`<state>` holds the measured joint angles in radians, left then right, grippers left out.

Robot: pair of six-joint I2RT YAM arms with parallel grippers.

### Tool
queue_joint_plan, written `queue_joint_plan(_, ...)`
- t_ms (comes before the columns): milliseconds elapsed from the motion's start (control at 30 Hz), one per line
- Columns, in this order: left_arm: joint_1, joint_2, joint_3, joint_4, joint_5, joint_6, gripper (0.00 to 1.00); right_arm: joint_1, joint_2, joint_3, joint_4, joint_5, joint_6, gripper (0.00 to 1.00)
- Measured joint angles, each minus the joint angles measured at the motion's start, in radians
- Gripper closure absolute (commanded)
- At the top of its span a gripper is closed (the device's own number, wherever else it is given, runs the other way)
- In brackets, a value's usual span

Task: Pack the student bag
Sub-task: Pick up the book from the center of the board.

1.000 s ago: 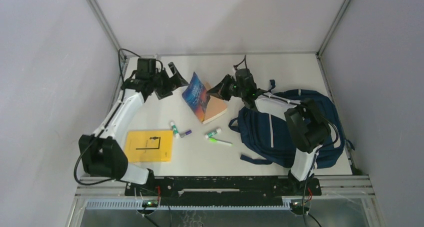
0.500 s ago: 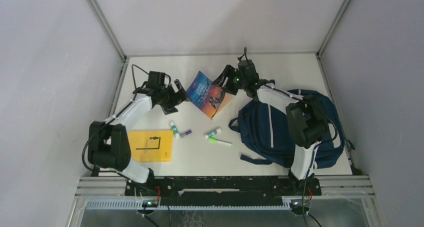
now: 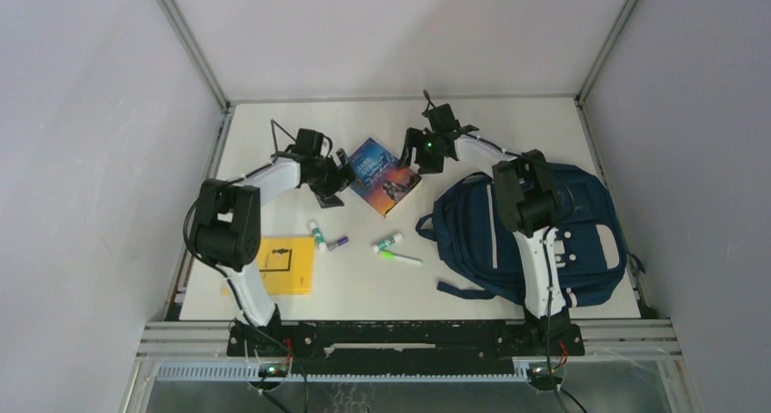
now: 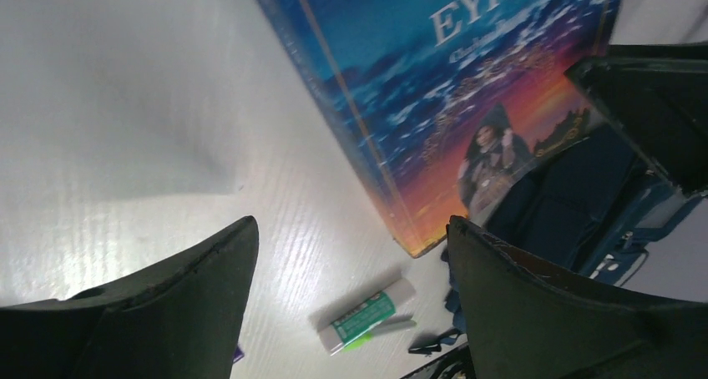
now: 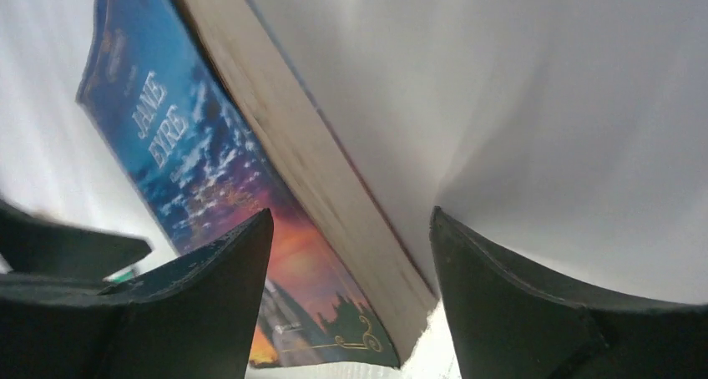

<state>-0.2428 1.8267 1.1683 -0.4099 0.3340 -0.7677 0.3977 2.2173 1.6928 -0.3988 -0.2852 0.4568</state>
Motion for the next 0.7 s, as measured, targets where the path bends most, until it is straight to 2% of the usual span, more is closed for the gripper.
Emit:
queue_joint_plan(333, -0.001, 0.125, 0.156, 0.023, 0.040, -0.010, 0.15, -0.032, 0.052, 0.018, -0.008, -0.271, -0.010, 0.24)
queue_joint_plan(500, 0.003, 0.192, 0.201, 0.009, 0.038, 0.000, 0.14, -0.014, 0.030, -0.076, 0.069, -0.352, 0.046, 0.28)
queue_joint_plan(700, 0.018, 0.211, 0.241, -0.004, 0.023, 0.033, 0.15, 0.023, -0.046, -0.242, 0.177, -0.375, 0.171, 0.34)
